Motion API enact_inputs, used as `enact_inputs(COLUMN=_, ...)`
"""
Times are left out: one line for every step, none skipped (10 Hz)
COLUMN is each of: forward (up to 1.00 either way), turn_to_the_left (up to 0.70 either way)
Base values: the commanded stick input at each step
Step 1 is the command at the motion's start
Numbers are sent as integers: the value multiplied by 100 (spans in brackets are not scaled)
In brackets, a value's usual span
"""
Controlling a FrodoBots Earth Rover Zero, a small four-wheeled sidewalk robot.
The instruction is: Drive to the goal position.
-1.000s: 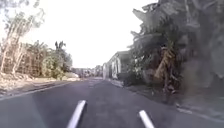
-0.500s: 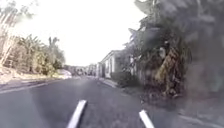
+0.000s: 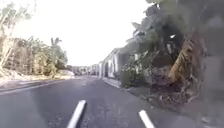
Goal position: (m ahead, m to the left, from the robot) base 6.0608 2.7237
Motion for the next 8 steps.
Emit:
enact_inputs(forward=85, turn_to_the_left=0)
enact_inputs(forward=85, turn_to_the_left=0)
enact_inputs(forward=85, turn_to_the_left=0)
enact_inputs(forward=85, turn_to_the_left=0)
enact_inputs(forward=85, turn_to_the_left=0)
enact_inputs(forward=85, turn_to_the_left=0)
enact_inputs(forward=85, turn_to_the_left=0)
enact_inputs(forward=85, turn_to_the_left=0)
